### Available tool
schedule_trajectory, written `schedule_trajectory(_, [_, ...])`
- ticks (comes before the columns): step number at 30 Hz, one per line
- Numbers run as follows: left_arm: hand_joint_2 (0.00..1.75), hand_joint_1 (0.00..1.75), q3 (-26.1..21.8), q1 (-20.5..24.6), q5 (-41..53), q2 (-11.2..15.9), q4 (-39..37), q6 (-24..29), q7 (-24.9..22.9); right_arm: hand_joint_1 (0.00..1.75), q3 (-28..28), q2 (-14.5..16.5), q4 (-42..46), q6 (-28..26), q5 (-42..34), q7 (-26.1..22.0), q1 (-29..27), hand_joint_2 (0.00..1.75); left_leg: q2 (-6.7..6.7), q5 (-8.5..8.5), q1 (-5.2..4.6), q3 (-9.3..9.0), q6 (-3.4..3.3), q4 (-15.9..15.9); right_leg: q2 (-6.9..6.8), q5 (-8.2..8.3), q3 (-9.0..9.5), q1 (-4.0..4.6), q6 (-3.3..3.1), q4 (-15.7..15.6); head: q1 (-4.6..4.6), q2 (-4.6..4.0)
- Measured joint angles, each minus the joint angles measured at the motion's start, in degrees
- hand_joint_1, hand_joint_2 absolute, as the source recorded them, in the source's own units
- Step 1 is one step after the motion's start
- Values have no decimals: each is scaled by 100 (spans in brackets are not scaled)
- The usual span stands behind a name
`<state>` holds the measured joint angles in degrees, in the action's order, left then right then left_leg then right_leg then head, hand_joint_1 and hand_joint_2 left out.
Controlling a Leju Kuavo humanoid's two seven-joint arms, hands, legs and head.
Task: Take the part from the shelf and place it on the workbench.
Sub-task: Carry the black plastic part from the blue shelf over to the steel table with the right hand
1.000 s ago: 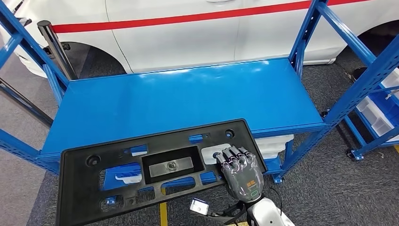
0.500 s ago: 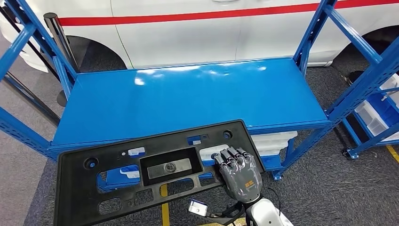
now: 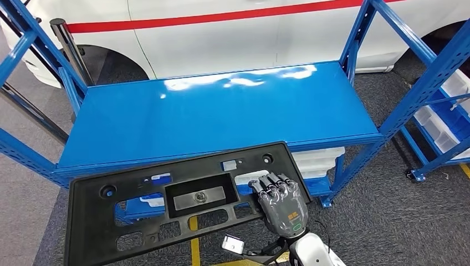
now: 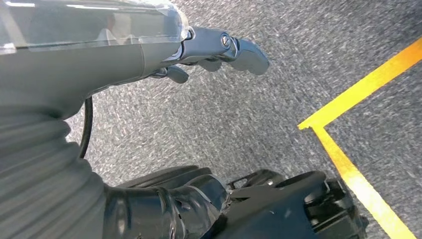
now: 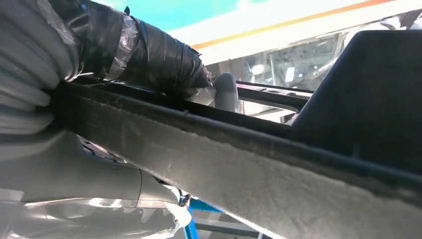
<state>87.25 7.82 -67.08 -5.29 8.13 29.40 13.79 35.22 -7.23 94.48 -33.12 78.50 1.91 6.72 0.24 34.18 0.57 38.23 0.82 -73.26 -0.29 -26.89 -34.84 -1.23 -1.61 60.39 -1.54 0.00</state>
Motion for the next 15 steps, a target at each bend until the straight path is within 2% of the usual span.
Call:
schedule_trajectory(2, [175,0,0,5,-3,0,0,0,0,166,4,0,-5,-5,-43,-16,4,175,-4,-362,1,-424,-35,771,3,17,0,-2,23,-1,0,0])
schedule_trajectory(4, [175,0,1,18,-7,1,0,0,2,166,10,0,-4,-13,-81,-28,15,175,-15,-540,-26,-733,-87,1394,4,47,-16,7,73,-1,-1,0])
schedule_trajectory(6, [175,0,3,16,-11,2,0,0,4,166,26,0,-4,-16,-112,-39,22,175,-25,-551,-56,-771,-131,1513,3,90,-33,12,144,-20,-1,0])
schedule_trajectory(7, [175,0,4,11,-13,2,0,1,4,166,37,0,-3,-18,-130,-48,23,175,-25,-586,-38,-771,-166,1541,2,100,-37,13,183,-29,-2,0])
schedule_trajectory(8, [175,0,4,6,-14,1,0,1,5,166,48,-1,-1,-19,-147,-59,22,175,-18,-625,-26,-774,-203,1579,4,83,-42,12,212,-17,-4,0])
schedule_trajectory(9, [175,0,4,8,-16,1,0,2,7,166,56,-1,3,-20,-164,-74,24,175,-8,-669,-13,-774,-249,1621,7,-3,-80,16,233,74,-7,0])
schedule_trajectory(10, [175,0,4,14,-18,0,0,3,9,166,62,-2,6,-21,-184,-89,26,175,2,-709,-1,-767,-292,1659,11,-157,-163,21,243,276,-9,0])
schedule_trajectory(12, [175,0,4,20,-20,-1,0,4,11,166,70,-5,10,-20,-229,-111,25,175,13,-739,-23,-716,-336,1654,19,-574,-449,23,249,976,-11,0])
schedule_trajectory(13, [175,0,4,16,-20,-2,0,3,10,166,72,-8,9,-19,-250,-120,23,175,15,-746,-32,-688,-343,1638,20,-714,-578,23,254,1304,-10,0])
schedule_trajectory(14, [175,0,4,12,-20,-2,0,2,10,166,76,-11,8,-17,-266,-128,22,175,17,-751,-40,-660,-347,1616,20,-756,-633,23,258,1484,-10,0])
schedule_trajectory(15, [175,0,4,9,-20,-2,0,1,9,166,80,-15,8,-17,-275,-136,22,175,17,-752,-43,-635,-346,1587,20,-682,-577,22,257,1436,-10,0])
